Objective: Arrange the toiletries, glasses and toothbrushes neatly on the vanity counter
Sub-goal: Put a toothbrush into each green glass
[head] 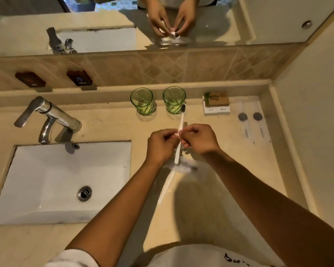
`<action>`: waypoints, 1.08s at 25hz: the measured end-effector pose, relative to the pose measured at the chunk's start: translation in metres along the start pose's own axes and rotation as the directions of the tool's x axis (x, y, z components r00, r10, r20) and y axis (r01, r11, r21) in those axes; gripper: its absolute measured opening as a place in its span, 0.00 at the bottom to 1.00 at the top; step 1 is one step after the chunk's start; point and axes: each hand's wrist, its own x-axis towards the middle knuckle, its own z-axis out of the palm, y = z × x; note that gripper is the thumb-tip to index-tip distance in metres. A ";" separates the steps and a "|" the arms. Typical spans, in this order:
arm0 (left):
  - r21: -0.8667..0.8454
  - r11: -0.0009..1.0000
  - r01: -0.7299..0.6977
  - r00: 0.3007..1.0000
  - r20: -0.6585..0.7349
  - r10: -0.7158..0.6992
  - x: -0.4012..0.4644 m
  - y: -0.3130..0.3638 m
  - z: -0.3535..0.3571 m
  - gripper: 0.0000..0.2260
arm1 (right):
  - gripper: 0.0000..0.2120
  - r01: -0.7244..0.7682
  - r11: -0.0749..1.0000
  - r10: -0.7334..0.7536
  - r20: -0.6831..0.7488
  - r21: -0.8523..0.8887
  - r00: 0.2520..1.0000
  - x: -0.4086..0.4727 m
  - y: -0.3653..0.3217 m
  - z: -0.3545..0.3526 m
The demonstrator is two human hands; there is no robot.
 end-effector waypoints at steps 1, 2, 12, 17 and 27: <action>-0.018 1.000 -0.020 1.000 -0.011 0.019 0.017 0.008 -0.004 0.10 | 0.04 0.022 1.000 -0.022 -0.018 0.017 1.000 0.013 -0.012 0.002; -0.029 0.999 -0.043 0.999 -0.016 0.043 0.033 0.017 -0.008 0.10 | 0.04 0.046 0.998 -0.045 -0.043 0.030 0.998 0.025 -0.023 0.003; 0.108 0.974 -0.200 0.980 0.040 0.197 0.140 0.076 -0.022 0.06 | 0.03 0.281 0.953 -0.297 -0.160 -0.117 0.941 0.115 -0.077 -0.010; 0.156 0.951 -0.267 0.963 0.089 0.255 0.150 0.081 -0.020 0.07 | 0.05 0.349 0.931 -0.365 -0.237 -0.107 0.900 0.119 -0.074 -0.011; 0.243 0.934 -0.263 0.963 0.117 0.242 0.168 0.073 -0.016 0.05 | 0.08 0.314 0.943 -0.332 -0.254 -0.108 0.909 0.131 -0.067 -0.004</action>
